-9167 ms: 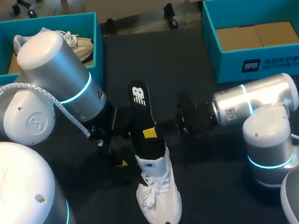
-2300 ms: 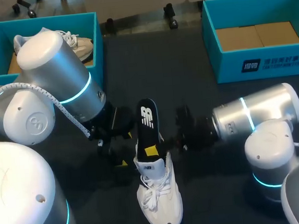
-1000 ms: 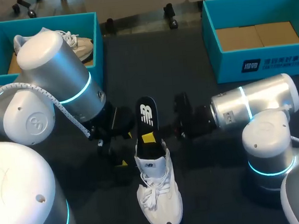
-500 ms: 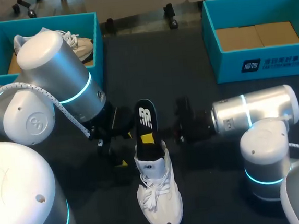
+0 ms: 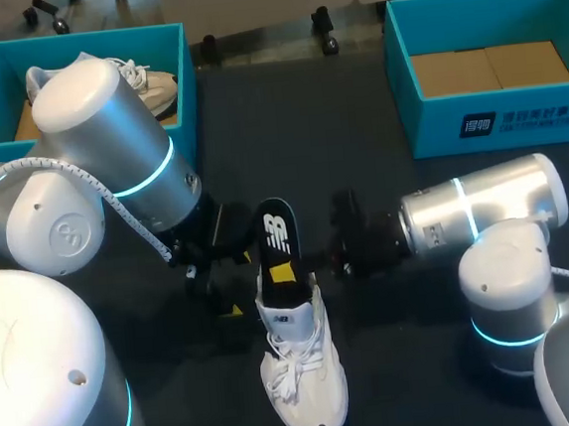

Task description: Take the shoe out of the shoebox, open the shoe tongue, remove and reinsert the insole, then place the shoe into the shoebox

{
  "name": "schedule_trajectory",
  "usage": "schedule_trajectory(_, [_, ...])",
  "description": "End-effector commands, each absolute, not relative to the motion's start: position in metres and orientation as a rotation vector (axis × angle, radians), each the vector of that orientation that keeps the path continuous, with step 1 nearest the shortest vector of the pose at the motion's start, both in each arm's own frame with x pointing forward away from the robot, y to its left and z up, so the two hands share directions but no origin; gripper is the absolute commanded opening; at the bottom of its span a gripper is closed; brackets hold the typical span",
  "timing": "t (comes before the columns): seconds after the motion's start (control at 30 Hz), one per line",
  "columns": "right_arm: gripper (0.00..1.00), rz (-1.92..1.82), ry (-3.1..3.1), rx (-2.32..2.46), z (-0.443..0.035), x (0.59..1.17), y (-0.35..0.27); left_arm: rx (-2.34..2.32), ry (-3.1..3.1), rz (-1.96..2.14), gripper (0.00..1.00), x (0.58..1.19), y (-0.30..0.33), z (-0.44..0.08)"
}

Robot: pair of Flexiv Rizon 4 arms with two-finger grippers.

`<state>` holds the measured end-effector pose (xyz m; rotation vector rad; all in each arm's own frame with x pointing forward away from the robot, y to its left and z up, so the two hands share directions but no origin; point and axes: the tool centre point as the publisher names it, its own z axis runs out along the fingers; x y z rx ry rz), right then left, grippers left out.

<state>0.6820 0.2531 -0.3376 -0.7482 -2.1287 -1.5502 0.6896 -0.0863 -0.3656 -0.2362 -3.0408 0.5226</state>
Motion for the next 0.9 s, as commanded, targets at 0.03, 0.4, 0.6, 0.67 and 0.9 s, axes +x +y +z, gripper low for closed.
schedule_trajectory(0.03, [0.00,-1.504,-2.140,-0.748,-0.337,0.680,0.254,-0.237,-3.040,0.525,1.00,0.689,-0.086,-0.366])
schedule_trajectory(0.4, [0.00,-1.478,-2.118,-0.774,-0.345,0.670,0.254,-0.237,-3.040,0.525,1.00,0.689,-0.086,-0.366])
schedule_trajectory(0.6, [0.00,-1.445,-2.104,-0.783,-0.346,0.665,0.255,-0.237,-3.040,0.525,1.00,0.689,-0.086,-0.366])
schedule_trajectory(0.67, [0.00,-1.436,-2.102,-0.786,-0.346,0.664,0.255,-0.237,-3.040,0.525,1.00,0.689,-0.086,-0.366])
schedule_trajectory(0.9, [0.00,-1.427,-2.092,-0.792,-0.347,0.663,0.254,-0.237,-3.040,0.525,1.00,0.689,-0.086,-0.366])
